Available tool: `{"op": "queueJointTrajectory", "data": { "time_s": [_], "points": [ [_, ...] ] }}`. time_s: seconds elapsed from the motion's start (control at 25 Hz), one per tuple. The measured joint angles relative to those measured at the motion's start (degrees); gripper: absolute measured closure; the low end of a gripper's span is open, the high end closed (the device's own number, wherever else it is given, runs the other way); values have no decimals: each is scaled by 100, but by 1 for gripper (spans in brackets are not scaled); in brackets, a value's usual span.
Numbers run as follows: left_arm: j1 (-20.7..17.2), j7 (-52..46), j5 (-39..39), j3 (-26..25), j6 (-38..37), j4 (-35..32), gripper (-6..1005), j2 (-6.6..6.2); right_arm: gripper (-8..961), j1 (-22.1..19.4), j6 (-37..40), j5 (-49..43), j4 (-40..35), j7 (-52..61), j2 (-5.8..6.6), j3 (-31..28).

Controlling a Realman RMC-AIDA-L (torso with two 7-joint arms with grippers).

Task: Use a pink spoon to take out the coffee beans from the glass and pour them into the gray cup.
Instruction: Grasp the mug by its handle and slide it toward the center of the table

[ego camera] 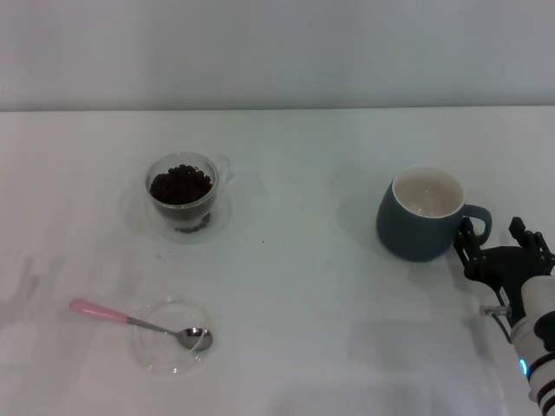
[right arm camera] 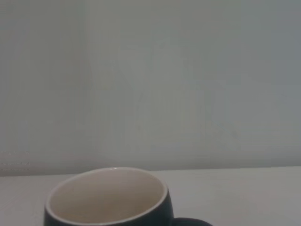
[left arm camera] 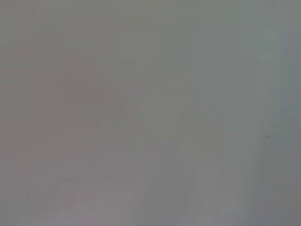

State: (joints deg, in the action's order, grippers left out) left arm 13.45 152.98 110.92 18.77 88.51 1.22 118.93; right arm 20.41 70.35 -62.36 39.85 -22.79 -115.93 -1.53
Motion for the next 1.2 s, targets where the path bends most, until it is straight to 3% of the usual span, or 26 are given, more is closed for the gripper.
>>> {"op": "queueJointTrajectory", "data": {
  "time_s": [0.8, 1.04, 1.12, 1.2],
  "points": [
    [-36, -5, 79, -14, -38, -18, 112, -2, 403, 139, -451, -394, -274, 185, -3, -145],
    [-52, -5, 79, -13, -40, -17, 112, -1, 639, 139, -457, -409, -309, 191, 1, -146],
    [-53, -5, 79, -13, -41, -17, 112, -1, 801, 139, -457, -409, -332, 227, 2, -142],
    [-53, -5, 78, -13, -41, -17, 112, -1, 802, 139, -457, -412, -352, 304, 11, -119]
  ]
}}
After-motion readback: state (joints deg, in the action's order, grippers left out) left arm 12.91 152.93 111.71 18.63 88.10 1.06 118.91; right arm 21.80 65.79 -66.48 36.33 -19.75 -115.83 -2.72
